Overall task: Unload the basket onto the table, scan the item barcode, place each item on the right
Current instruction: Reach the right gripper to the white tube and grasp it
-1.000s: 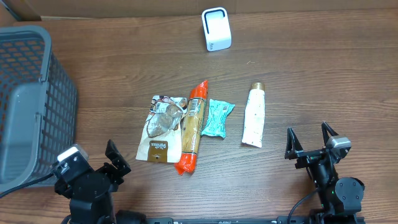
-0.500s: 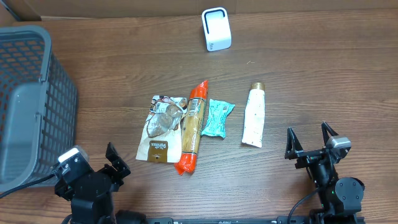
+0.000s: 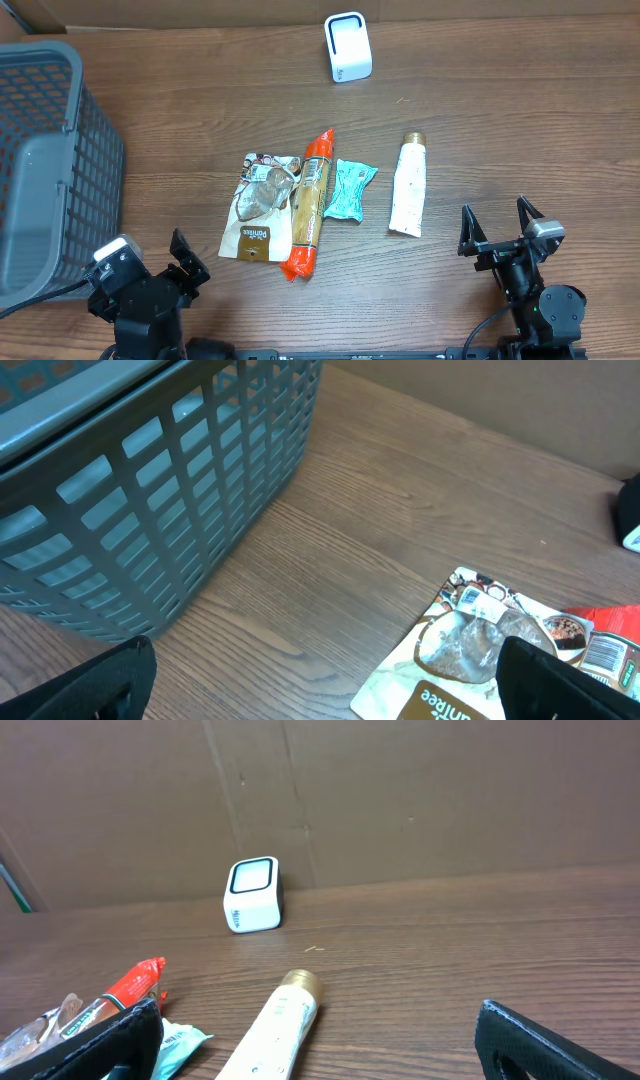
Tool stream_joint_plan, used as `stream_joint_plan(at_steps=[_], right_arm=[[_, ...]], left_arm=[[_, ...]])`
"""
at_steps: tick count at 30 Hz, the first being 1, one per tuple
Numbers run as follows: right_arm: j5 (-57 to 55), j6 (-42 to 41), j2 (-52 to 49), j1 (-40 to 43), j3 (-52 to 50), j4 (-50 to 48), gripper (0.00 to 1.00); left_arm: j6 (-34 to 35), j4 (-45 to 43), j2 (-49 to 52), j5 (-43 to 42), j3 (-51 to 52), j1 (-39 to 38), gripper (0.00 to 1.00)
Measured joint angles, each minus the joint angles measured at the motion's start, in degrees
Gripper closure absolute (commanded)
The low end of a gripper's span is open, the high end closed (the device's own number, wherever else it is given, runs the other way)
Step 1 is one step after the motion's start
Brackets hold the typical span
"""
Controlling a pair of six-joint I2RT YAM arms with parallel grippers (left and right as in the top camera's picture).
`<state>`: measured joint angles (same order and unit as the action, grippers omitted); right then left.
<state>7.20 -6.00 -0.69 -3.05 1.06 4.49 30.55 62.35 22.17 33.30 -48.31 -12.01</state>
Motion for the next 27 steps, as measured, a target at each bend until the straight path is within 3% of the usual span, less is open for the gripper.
stream_joint_plan(at_steps=[9,16,20,27], right_arm=[[0.76,0.02,0.00,0.00,0.00,-0.24,0.00],[9.62,0.02,-0.81,0.00,0.39,-0.52,0.00],[13.60,0.02,-7.74,0.00,6.14,1.18,0.00],[20.94,1.27,-31.12,0.00,28.30,12.11,0.00]], left_arm=[[0.00,0.00,0.02,0.00,0.02,0.00,0.01],[0.00,0.02,0.00,0.00,0.02,0.00,0.00],[0.00,0.00,0.00,0.00,0.02,0.00,0.00],[0.00,0.13,0.00,0.00,0.09,0.00,0.01]])
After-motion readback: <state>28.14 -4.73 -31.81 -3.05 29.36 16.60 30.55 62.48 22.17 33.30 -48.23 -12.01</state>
